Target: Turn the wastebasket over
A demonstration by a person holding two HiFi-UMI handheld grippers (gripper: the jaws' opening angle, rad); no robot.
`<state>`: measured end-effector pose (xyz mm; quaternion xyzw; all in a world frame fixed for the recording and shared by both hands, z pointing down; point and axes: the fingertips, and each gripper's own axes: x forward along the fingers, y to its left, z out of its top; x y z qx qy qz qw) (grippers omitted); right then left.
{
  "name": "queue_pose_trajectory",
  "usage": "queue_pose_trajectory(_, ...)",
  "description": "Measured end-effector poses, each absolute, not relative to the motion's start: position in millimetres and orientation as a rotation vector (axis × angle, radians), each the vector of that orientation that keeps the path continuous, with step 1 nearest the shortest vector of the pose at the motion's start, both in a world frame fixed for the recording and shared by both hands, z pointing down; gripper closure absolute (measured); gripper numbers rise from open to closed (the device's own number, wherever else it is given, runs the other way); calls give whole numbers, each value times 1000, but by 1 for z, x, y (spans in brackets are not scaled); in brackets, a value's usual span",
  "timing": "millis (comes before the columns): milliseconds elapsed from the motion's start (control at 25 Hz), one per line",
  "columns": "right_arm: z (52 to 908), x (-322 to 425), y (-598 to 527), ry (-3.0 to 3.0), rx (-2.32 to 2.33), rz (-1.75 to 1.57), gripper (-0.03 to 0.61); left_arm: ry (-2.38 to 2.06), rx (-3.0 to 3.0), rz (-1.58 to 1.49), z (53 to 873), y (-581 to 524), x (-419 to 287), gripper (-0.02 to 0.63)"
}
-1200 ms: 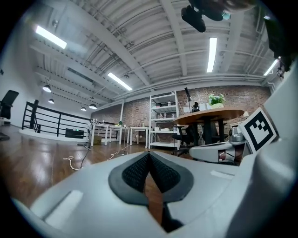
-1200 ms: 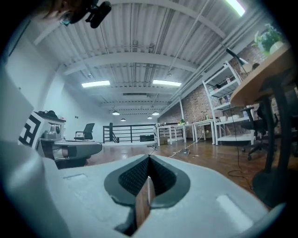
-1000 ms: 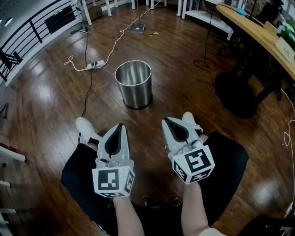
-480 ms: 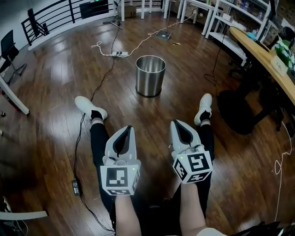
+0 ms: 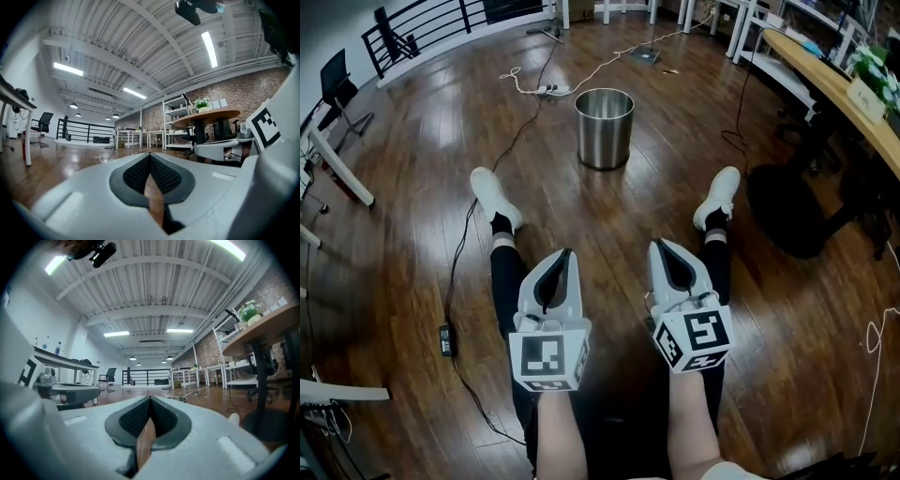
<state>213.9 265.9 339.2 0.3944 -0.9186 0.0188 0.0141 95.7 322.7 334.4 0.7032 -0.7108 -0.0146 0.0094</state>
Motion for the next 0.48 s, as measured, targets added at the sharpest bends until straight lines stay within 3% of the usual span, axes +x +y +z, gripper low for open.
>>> queue_pose_trajectory(480, 340, 257, 296, -2887, 1185, 60, 588, -2248, 2137, 0, 347, 355, 135, 597)
